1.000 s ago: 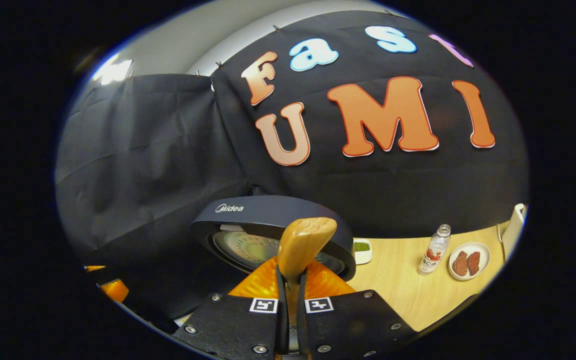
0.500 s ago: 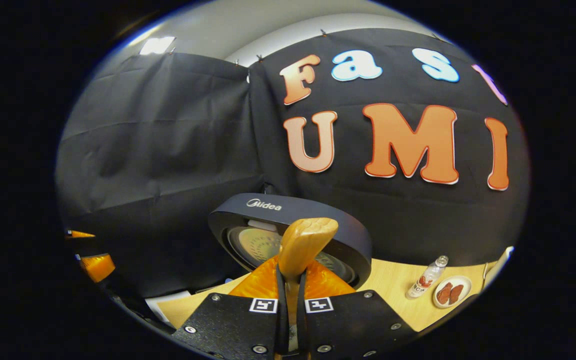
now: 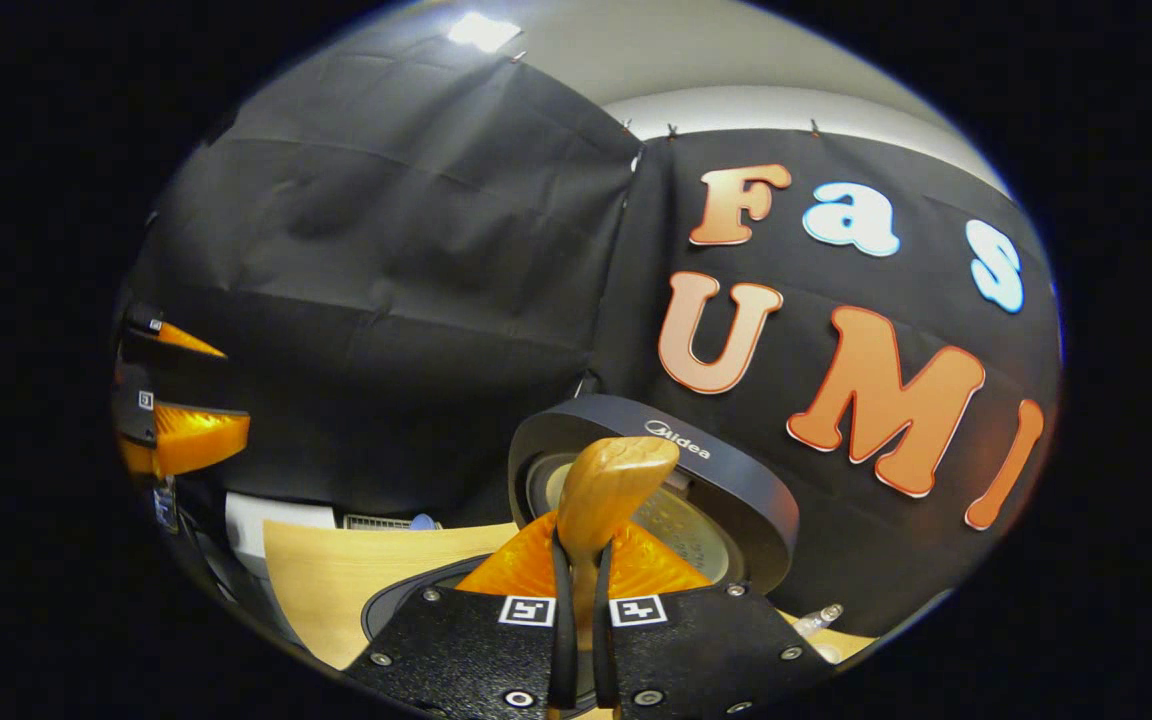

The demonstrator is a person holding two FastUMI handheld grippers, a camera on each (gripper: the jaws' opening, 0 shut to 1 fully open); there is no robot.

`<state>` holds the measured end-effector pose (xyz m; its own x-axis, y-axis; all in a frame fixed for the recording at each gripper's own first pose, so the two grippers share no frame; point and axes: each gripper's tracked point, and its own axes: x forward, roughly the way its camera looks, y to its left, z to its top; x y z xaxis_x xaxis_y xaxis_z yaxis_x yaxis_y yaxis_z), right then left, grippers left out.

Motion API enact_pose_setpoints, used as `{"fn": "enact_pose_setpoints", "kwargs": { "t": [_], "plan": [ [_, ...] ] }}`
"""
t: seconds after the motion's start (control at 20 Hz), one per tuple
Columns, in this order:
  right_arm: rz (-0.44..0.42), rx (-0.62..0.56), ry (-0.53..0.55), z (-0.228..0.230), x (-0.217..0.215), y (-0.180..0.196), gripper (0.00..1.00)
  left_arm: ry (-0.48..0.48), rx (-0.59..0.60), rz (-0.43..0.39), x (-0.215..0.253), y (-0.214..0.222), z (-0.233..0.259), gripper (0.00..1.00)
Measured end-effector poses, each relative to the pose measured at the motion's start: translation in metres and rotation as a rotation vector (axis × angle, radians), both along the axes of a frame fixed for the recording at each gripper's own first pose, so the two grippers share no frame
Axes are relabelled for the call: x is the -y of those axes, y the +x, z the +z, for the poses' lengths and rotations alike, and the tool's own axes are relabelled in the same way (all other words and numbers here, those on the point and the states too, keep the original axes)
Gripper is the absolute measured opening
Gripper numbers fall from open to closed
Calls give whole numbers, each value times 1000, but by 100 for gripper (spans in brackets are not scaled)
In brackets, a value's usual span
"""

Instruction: Close the left gripper, press the button to open the rice cooker; take a wooden spoon from the chopstick holder with the right hand, scoop a spoonful of rice and pour it into the rice cooker, then put the wooden spoon back into the chopstick holder.

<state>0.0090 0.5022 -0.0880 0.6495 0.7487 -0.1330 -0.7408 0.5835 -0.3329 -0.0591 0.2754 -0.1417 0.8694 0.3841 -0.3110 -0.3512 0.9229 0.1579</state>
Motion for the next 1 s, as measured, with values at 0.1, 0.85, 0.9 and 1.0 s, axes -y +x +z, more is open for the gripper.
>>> {"fn": "enact_pose_setpoints", "kwargs": {
  "t": [0.1,0.85,0.9,1.0],
  "plan": [
    [4,-3,-2,-1,3,-1,6,1,1,5,0,-1,0,100],
    [-260,-285,273,4,209,17,6,15,18,-85,95,0,11,100],
    [-287,-289,274,2,229,18,6,9,16,-92,105,1,12,100],
    [-338,-308,274,-9,266,17,6,7,19,-105,124,2,13,100]
  ]
}}
